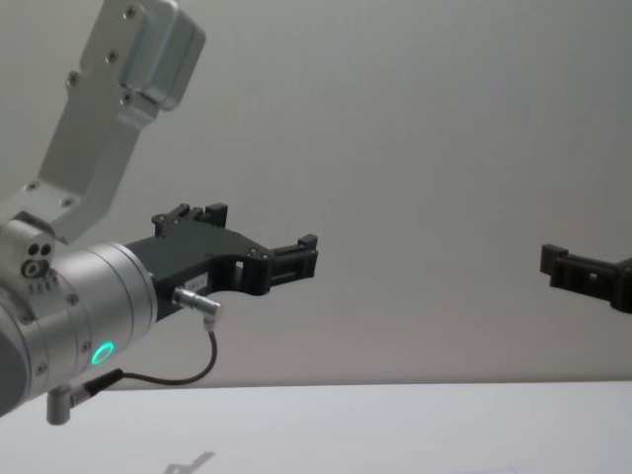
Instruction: Use the one hand to pick up the stamp and affix it onto the A4 paper.
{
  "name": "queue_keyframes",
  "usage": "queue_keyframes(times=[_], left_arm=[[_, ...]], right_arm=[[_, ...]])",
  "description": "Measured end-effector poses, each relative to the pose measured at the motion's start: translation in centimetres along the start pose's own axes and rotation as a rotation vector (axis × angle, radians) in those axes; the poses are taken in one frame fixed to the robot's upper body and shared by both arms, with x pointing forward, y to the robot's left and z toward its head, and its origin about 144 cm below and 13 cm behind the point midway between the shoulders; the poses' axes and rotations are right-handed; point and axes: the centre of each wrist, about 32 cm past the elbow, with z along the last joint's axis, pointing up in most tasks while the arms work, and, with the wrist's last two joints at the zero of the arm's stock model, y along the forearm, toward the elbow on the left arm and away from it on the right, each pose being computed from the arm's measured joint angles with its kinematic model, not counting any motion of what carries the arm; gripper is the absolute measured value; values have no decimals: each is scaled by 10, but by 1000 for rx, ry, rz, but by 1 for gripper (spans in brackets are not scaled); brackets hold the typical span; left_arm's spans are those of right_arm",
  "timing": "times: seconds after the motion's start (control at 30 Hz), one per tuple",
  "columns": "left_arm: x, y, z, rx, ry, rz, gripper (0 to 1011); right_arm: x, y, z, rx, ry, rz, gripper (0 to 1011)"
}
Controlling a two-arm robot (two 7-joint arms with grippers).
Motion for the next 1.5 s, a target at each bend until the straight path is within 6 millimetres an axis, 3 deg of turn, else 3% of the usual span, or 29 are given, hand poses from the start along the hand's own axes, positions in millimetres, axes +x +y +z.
queue_keyframes(times=[1.1,1.5], left_arm=[[0,0,0,0,0,0,1001],[0,0,0,0,0,0,1001]], right_arm=[[-1,-3,0,-6,-11,-6,1001],[-8,-33,-6,-102,-87,-72,1001]])
